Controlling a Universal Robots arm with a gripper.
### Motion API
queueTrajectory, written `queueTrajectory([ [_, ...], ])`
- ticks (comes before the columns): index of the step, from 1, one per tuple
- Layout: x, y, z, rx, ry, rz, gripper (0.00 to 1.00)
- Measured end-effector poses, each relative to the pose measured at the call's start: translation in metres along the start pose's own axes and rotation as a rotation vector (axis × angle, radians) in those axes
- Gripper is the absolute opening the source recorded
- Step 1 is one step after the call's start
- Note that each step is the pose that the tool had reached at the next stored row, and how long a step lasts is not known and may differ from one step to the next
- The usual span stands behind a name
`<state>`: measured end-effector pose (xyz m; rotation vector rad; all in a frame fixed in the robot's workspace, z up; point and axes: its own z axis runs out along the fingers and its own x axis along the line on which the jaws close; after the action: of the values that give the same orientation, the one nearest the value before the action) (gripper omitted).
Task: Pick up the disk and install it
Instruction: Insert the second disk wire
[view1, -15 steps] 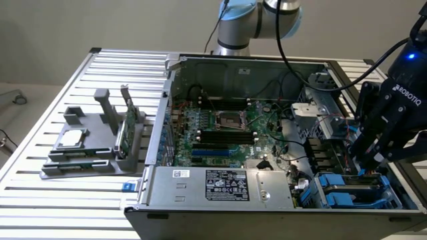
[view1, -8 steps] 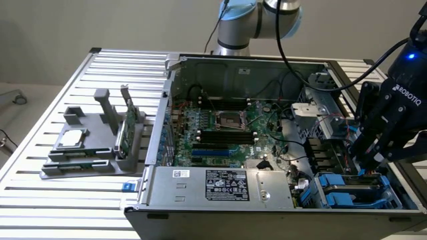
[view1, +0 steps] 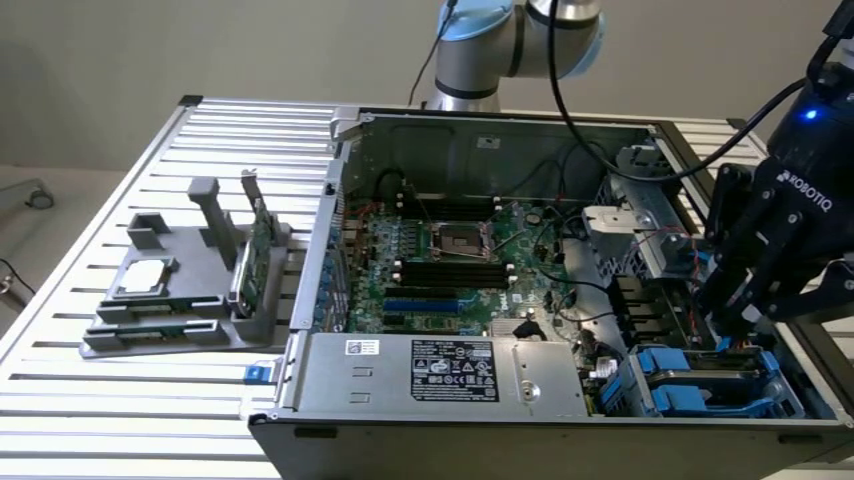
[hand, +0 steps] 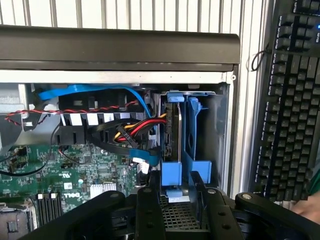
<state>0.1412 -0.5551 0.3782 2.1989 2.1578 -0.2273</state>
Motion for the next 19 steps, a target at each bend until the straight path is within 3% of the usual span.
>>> queueTrajectory([
  [6,0.011,-0.0018,0.0004,-0.0025,0.0001,0.000,0.36],
  [19,0.017,0.0055,0.0079,-0.0026,0.0002,0.001,0.36],
])
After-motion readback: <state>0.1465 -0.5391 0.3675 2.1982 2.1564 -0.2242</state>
